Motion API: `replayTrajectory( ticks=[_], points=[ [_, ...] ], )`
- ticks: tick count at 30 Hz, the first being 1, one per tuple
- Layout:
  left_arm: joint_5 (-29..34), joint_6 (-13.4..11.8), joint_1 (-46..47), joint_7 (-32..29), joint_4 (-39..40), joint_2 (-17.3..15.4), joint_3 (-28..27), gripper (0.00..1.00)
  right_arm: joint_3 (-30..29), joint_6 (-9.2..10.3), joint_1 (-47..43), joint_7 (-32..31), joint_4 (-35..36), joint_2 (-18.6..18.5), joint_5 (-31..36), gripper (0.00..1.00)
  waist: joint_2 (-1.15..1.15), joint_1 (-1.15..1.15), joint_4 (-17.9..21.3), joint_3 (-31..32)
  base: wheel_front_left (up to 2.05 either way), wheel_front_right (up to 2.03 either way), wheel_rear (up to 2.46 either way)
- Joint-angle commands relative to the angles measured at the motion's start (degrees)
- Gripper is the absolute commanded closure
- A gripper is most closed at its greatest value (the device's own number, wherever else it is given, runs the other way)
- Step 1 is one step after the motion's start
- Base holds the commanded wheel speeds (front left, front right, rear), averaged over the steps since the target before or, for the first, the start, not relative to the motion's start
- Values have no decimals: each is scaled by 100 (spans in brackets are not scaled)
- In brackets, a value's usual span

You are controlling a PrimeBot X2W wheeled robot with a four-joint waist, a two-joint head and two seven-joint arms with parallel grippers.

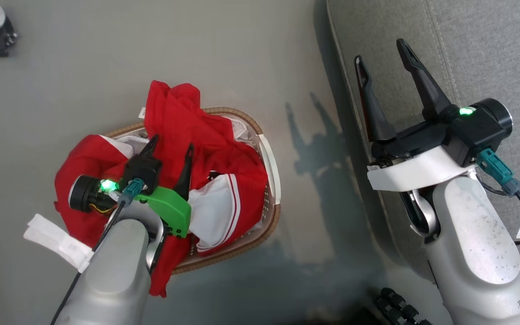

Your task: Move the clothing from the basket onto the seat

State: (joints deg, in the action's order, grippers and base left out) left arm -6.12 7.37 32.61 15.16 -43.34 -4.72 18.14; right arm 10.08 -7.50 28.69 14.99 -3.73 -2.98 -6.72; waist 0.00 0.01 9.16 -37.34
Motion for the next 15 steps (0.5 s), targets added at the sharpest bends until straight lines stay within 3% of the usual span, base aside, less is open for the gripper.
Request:
replayTrajectory(
  ticks=[1,15],
  points=[
    [38,17,190,0,-86,-106,69,0,34,2,112,29,54,2,-55,0,0,-1,326,-513,0,0,0],
    [298,5,982,0,-1243,-494,625,0,344,2,343,29,459,3,-591,0,0,-1,701,-1285,0,0,0]
  ],
)
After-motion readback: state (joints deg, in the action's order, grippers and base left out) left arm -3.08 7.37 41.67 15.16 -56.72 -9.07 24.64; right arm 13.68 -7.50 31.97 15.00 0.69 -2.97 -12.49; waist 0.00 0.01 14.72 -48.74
